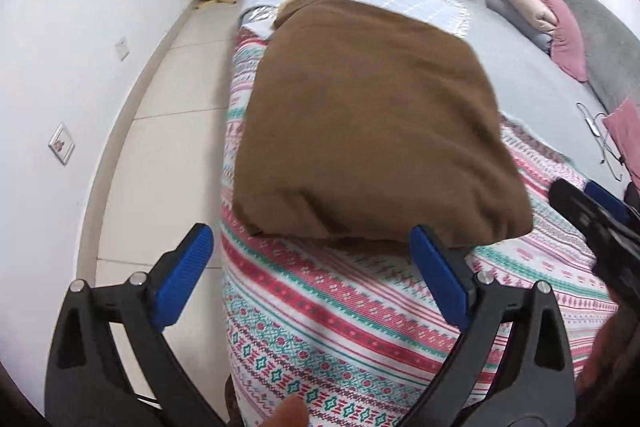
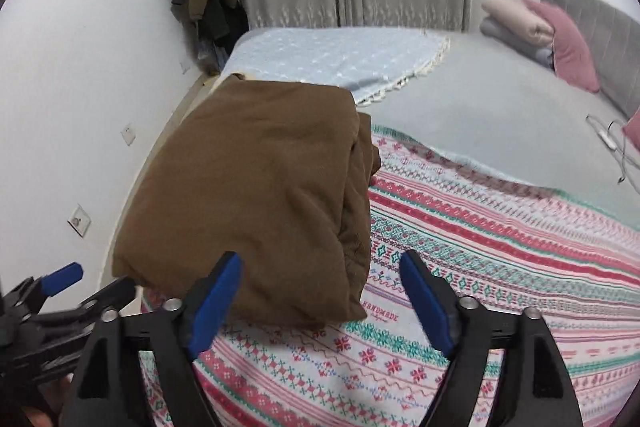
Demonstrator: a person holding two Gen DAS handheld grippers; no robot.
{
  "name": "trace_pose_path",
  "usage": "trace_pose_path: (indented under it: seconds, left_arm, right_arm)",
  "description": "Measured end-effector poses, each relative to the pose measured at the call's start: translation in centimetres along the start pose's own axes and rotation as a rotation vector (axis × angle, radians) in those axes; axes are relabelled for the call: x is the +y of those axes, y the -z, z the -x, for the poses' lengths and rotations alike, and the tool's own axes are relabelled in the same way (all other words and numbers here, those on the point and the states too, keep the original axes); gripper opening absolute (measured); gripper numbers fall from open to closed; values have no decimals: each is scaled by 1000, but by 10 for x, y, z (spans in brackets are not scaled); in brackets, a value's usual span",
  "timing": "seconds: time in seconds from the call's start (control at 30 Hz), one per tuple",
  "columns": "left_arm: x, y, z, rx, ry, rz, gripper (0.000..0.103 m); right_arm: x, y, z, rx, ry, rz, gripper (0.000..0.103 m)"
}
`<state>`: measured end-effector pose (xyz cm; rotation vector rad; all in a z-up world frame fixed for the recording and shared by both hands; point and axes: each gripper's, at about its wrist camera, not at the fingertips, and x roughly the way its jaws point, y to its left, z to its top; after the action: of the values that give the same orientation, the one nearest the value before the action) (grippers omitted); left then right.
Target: Fold large clothes
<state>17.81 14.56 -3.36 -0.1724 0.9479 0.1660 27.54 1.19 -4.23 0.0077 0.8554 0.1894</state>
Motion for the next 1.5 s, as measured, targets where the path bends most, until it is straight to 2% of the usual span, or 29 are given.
trace_pose_path:
  seconds: [0.07,0.13,0.2,0.47,1.0,1.5]
  left_arm:
    - [1,3,-4,4,-3,2,98]
    - [0,8,-8,9,-11,-6,98]
    - [-6,12,-11,17,-25,-30,98]
    - [-19,16,-17,32,-33,-89,98]
    - [-26,17,-22,46,-43,-96,98]
    - [-25,19,-23,47,-37,-87,98]
  right_arm:
    - [2,11,5,-8,-6,-16,89]
    - [1,19,2,24,5,-24,89]
    - [4,23,-4,56,29,5,89]
    - [11,32,-12,90,73,61,89]
    - [3,41,-25,134,61,54,89]
    - [6,42,-26,137,60,55,89]
